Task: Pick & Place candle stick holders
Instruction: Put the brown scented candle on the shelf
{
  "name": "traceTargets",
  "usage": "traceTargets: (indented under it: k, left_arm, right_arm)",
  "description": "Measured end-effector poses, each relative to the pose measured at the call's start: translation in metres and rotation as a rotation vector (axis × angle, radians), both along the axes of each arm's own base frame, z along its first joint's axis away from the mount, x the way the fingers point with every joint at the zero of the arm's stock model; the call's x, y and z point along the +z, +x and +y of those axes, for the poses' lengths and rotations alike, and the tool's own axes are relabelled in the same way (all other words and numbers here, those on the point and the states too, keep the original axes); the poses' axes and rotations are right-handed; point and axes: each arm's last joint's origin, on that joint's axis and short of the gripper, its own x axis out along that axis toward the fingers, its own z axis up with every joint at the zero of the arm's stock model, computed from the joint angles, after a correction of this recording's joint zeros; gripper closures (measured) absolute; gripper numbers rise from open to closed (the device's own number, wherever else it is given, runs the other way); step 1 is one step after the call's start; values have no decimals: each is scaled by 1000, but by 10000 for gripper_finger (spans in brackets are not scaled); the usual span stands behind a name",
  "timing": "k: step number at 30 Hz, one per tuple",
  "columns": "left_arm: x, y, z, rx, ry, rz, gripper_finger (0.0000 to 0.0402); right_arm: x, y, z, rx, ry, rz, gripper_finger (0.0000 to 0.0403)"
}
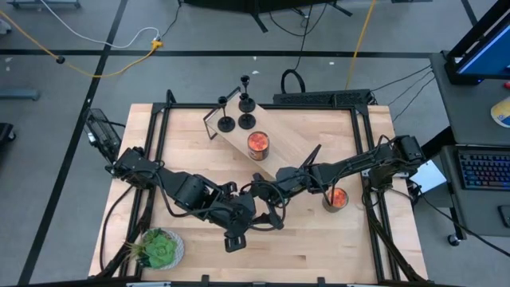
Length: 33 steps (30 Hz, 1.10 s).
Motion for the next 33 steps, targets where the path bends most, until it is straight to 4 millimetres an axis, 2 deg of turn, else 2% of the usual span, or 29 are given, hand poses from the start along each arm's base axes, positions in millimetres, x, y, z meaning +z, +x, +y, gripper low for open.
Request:
traceTargets:
  k: [3, 8, 33]
  left_arm:
    - [0, 0, 0, -2, 3, 2, 402]
    - [2, 3, 2, 11, 24, -39, 401]
    - [2, 1, 4, -2, 26, -25, 401]
  right_arm:
    - [0, 0, 0, 5, -5, -3, 42]
    - [1, 1, -2, 17, -3, -7, 9]
    - [2, 2, -4, -1, 49, -1, 3]
